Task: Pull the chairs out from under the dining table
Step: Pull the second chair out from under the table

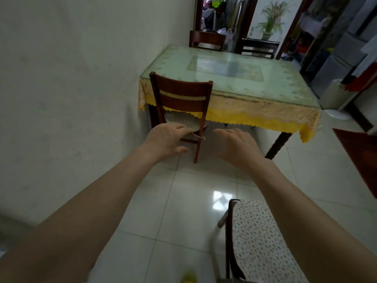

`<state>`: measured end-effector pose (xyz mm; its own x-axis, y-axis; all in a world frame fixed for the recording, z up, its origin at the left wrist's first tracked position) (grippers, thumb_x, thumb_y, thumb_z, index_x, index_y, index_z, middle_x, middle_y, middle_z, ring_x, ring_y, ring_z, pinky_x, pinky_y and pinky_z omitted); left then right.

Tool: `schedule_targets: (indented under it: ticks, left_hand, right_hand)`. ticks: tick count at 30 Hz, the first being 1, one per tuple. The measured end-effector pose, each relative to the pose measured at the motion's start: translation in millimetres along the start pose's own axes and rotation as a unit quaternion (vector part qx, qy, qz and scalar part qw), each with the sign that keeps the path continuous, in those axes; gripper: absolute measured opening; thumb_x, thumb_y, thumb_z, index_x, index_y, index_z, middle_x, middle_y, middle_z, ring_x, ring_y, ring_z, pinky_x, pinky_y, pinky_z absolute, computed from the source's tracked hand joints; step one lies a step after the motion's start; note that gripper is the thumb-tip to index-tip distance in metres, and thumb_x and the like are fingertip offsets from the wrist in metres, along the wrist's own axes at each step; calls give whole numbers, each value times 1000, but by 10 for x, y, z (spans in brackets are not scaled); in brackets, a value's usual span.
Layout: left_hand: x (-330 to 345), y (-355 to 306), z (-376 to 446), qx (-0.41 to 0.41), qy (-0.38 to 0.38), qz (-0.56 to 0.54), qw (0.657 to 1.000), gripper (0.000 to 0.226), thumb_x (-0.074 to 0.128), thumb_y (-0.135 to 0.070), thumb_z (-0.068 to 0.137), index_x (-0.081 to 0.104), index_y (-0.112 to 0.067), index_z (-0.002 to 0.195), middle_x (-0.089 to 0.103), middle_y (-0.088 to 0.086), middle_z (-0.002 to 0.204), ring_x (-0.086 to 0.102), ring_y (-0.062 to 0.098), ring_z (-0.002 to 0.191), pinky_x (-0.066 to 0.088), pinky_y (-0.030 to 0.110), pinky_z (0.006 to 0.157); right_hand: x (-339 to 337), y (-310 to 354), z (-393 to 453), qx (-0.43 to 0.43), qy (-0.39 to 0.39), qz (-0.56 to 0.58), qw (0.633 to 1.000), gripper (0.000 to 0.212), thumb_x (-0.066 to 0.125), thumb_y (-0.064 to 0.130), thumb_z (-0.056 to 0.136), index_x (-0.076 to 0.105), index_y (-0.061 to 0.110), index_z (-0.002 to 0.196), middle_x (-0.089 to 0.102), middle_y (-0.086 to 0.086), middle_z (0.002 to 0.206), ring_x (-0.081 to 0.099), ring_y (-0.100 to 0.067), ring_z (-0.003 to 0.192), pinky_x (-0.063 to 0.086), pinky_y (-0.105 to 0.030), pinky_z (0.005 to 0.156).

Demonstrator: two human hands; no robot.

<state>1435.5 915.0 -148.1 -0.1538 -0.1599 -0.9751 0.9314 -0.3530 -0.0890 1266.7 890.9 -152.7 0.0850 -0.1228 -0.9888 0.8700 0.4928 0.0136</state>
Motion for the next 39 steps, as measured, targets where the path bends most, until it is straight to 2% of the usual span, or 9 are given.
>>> schedule_targets:
  ticks: [3, 6, 10, 14, 22, 26, 30, 36, 39]
  left_hand:
    - [121, 329, 359, 9, 9, 13, 1000, 70, 72, -47, 80, 47, -23, 140, 54, 1, 138, 51, 23, 123, 45, 36, 94]
    - [254, 712, 777, 8, 22, 22, 999, 70, 70, -49, 81, 45, -25, 141, 52, -1, 139, 50, 21, 124, 45, 35, 93]
    - [309, 1194, 1258, 3, 36, 30, 999, 68, 70, -48, 81, 45, -26, 141, 52, -2, 138, 50, 20, 123, 45, 33, 93]
    - [338, 1667, 1703, -6, 36, 29, 999, 70, 70, -48, 81, 44, -26, 142, 52, -2, 139, 48, 20, 125, 44, 32, 94]
    - [623, 2649, 2732, 17, 46, 20, 999, 74, 69, -50, 81, 40, -25, 145, 47, -2, 144, 43, 19, 130, 43, 34, 102]
    - [704, 3068, 3227, 29, 47, 15, 998, 75, 69, -51, 81, 39, -26, 146, 47, -3, 144, 42, 18, 131, 43, 34, 97]
    - [883, 3326, 3724, 44, 74, 6, 996, 79, 70, -52, 80, 36, -28, 147, 46, -4, 144, 42, 20, 130, 44, 36, 97]
    - [1371, 3515, 4317, 52, 144, 26, 988, 88, 72, -51, 78, 28, -27, 150, 40, -2, 149, 37, 22, 134, 41, 40, 105]
    - [1675, 3649, 4544, 38, 196, 35, 979, 91, 73, -51, 77, 25, -27, 151, 37, -1, 151, 37, 23, 136, 40, 40, 106]
  right_hand:
    - [122, -57, 450, 7, 7, 6, 1000, 59, 69, 39, 79, 51, 22, 133, 63, -4, 127, 53, -31, 119, 44, -40, 90]
    - [264, -114, 1002, -1, 4, -2, 1000, 61, 67, 43, 80, 48, 23, 135, 63, -2, 125, 54, -30, 115, 43, -37, 85]
    - [366, -146, 1705, -22, 5, 0, 1000, 69, 65, 51, 83, 42, 22, 141, 61, -1, 130, 53, -28, 119, 46, -40, 89]
    - [388, -161, 2357, -29, -8, 4, 1000, 75, 69, 51, 80, 40, 22, 143, 59, -1, 133, 53, -28, 120, 47, -40, 88]
    - [608, -386, 3647, 5, -4, 5, 1000, 65, 65, 42, 86, 43, 21, 143, 56, -1, 138, 48, -24, 127, 43, -41, 97]
    - [756, -500, 4236, 29, 8, 7, 1000, 68, 67, 42, 85, 40, 23, 144, 56, -2, 137, 50, -25, 125, 40, -42, 97]
    - [946, -648, 4686, 52, 11, 8, 999, 72, 71, 40, 80, 40, 24, 142, 60, -2, 131, 56, -27, 116, 44, -39, 88]
    - [1350, -975, 5146, 75, 68, 17, 995, 79, 73, 39, 79, 33, 26, 146, 54, -2, 138, 52, -27, 122, 44, -40, 95]
    - [1657, -1146, 5411, 73, 125, 9, 989, 83, 74, 40, 78, 30, 27, 147, 51, -3, 140, 48, -29, 125, 44, -44, 97]
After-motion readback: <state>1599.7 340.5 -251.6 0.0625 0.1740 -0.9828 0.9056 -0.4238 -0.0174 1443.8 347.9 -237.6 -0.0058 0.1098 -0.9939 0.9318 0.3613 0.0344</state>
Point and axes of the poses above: each hand's wrist, its own z-axis towards the middle knuckle, its own x-axis out of the palm, y = z × x, the point moved 8 cm from there along z, towards the middle knuckle
